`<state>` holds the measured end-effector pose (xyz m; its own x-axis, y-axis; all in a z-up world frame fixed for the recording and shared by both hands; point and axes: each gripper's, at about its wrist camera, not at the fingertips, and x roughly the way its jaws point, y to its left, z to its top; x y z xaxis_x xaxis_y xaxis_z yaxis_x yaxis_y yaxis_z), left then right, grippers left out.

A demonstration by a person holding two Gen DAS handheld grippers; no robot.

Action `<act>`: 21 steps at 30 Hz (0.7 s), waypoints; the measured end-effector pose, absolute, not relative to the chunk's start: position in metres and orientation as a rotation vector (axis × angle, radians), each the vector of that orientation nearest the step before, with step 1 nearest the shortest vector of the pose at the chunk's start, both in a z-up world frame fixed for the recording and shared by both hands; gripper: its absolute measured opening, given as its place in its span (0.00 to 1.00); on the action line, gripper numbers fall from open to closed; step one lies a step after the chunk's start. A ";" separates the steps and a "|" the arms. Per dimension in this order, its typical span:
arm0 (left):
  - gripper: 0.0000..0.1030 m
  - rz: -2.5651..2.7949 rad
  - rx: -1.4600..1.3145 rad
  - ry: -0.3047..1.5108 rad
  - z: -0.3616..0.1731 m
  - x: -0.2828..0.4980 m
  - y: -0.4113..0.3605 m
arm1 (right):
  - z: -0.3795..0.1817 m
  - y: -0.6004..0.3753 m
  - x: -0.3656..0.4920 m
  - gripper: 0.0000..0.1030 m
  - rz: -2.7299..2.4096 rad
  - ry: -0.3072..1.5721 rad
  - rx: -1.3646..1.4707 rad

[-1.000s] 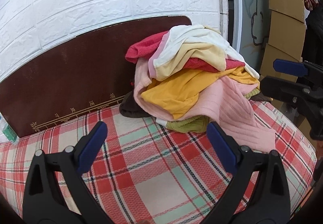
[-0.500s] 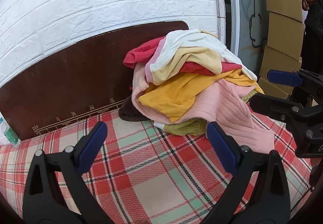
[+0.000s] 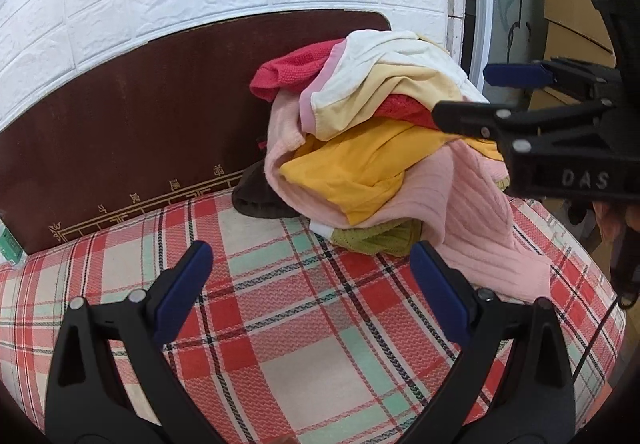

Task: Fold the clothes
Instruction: 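Move both grippers toward the clothes heap on the bed, then grasp the cream T-shirt on top of the heap with the right gripper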

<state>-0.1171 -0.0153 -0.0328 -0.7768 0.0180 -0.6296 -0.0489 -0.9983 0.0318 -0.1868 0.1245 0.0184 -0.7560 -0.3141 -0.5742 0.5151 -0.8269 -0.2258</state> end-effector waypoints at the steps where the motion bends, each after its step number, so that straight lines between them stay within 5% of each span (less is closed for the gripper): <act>1: 0.96 2.926 -1.050 0.056 -0.035 -0.119 -0.018 | 0.018 0.120 -0.197 0.79 -2.535 0.557 0.740; 8: 0.96 2.924 -1.106 0.036 -0.048 -0.123 -0.032 | -0.002 0.081 -0.280 0.76 -2.502 0.782 0.868; 10: 0.96 2.923 -1.115 0.016 -0.050 -0.124 -0.036 | -0.006 0.074 -0.296 0.47 -2.483 0.797 0.907; 12: 0.96 2.917 -1.123 0.019 -0.052 -0.123 -0.040 | -0.010 0.072 -0.305 0.29 -2.444 0.817 0.962; 16: 0.96 2.923 -1.105 -0.011 -0.052 -0.122 -0.049 | 0.023 0.099 -0.305 0.09 -2.475 0.590 0.977; 21: 0.96 2.902 -1.038 -0.050 -0.042 -0.121 -0.052 | 0.093 0.167 -0.278 0.09 -2.516 0.194 0.869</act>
